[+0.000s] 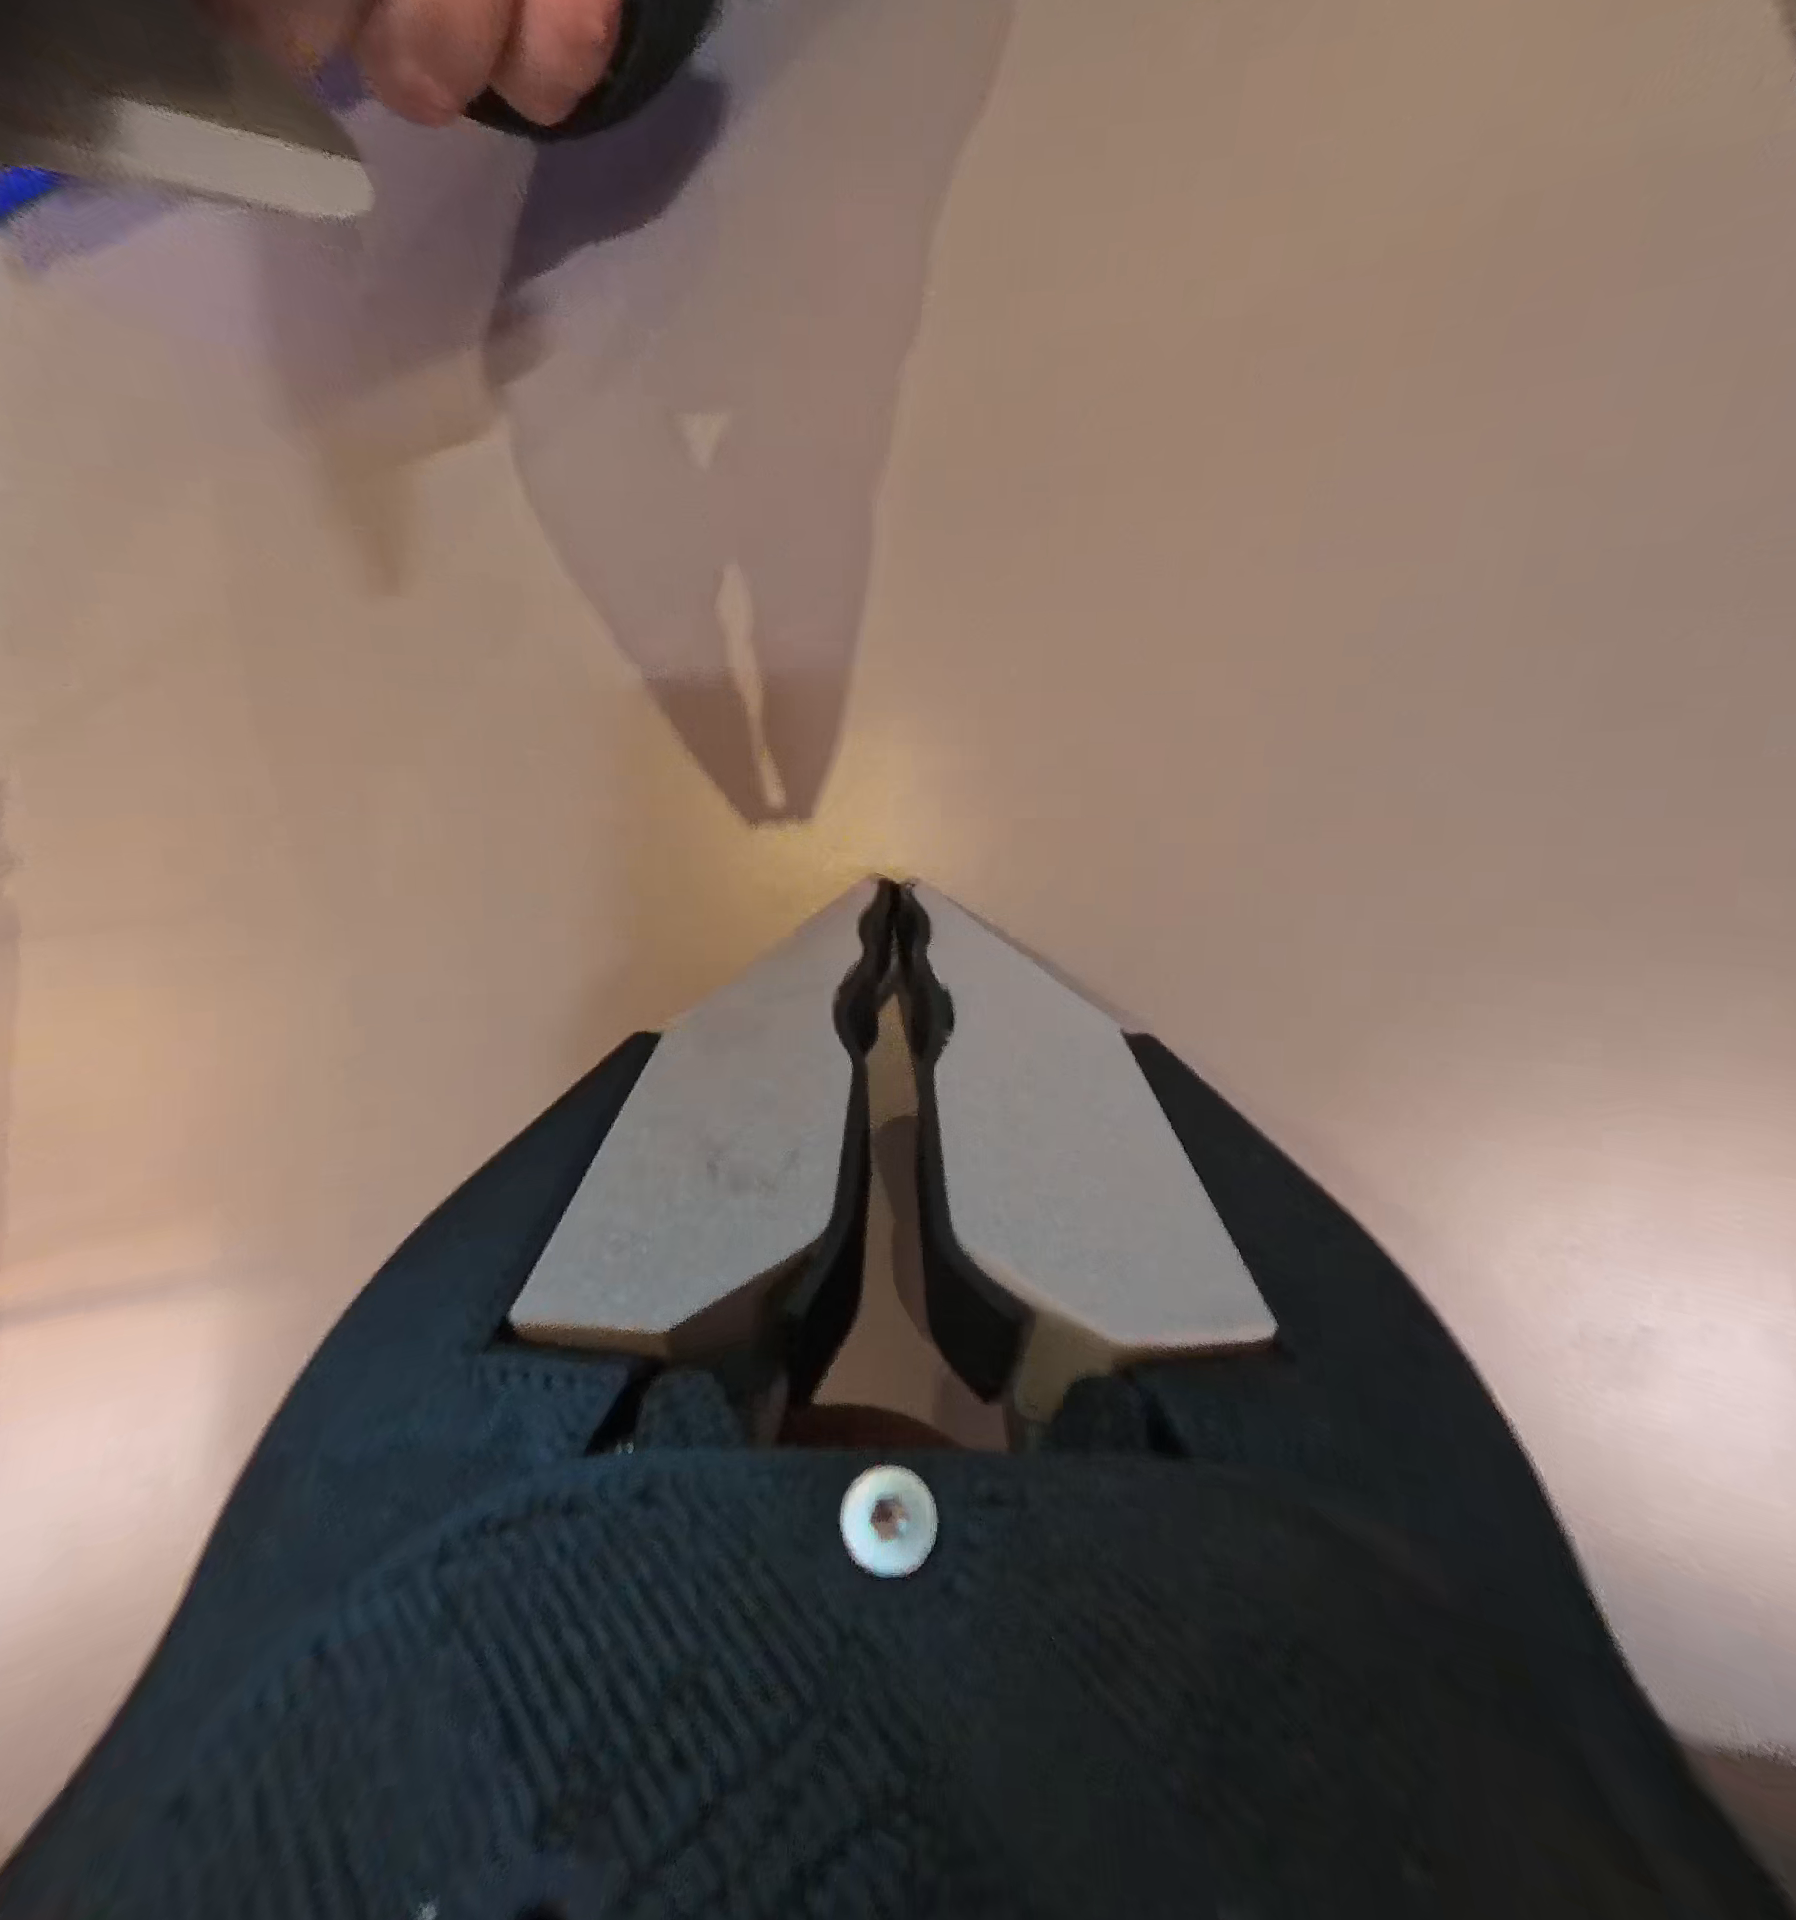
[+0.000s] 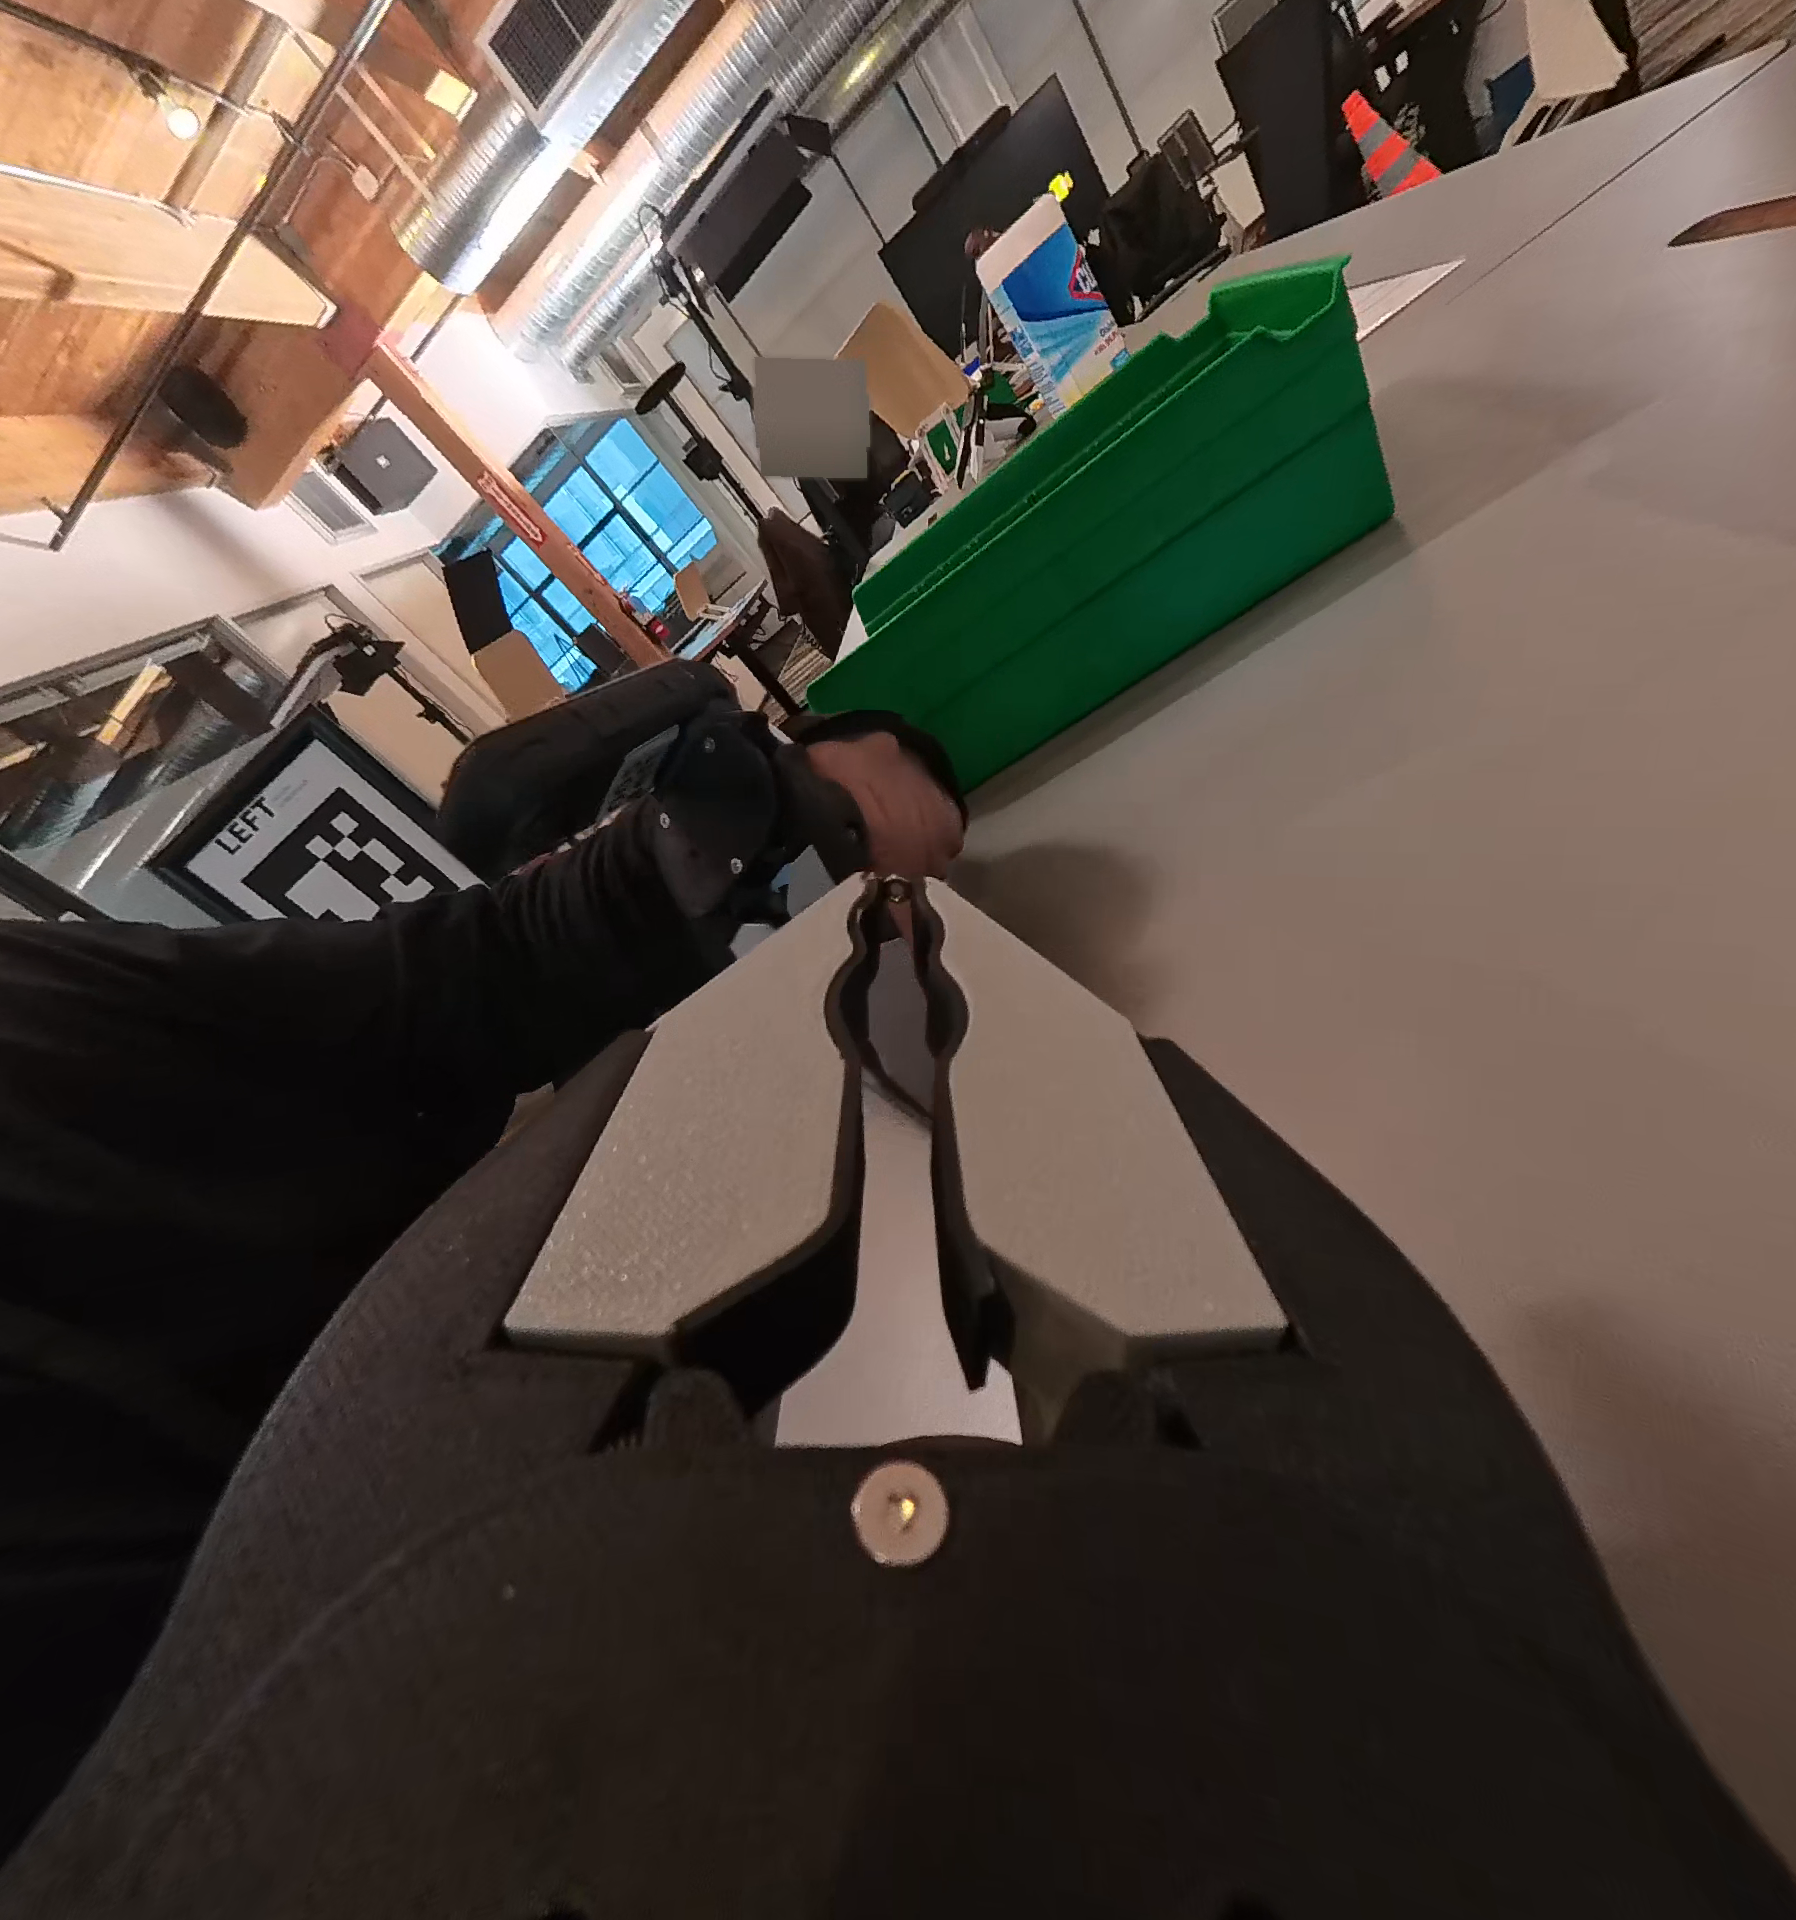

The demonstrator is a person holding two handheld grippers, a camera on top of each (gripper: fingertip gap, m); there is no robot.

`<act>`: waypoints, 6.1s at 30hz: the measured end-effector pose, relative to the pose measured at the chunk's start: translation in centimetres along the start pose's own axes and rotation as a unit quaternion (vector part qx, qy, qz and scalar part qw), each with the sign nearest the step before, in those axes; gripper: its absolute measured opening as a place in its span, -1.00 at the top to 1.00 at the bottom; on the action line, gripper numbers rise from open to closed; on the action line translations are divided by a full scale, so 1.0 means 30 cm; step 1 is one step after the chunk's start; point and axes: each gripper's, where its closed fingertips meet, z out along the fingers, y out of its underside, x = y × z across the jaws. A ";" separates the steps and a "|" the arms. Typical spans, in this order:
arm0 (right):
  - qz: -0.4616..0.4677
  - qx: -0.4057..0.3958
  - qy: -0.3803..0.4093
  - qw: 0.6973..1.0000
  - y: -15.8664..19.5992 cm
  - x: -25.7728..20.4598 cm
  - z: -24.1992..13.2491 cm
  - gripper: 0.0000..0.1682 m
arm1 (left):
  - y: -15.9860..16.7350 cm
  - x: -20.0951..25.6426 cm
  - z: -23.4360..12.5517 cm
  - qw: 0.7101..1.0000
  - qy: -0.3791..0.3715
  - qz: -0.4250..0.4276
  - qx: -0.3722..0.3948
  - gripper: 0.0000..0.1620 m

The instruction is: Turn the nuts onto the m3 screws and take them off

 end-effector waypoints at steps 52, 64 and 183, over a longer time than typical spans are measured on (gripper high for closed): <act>-0.066 -0.156 0.124 0.978 0.165 0.113 0.024 0.97 | -0.077 -0.299 -0.179 0.848 -0.157 -0.420 0.282 1.00; -0.114 -0.275 0.211 0.931 0.281 0.207 -0.005 0.97 | -0.080 -0.289 -0.196 0.829 -0.137 -0.429 0.331 1.00; -0.359 -0.400 0.173 0.825 0.361 0.051 0.069 1.00 | -0.123 -0.059 -0.020 0.968 -0.081 -0.193 0.136 0.93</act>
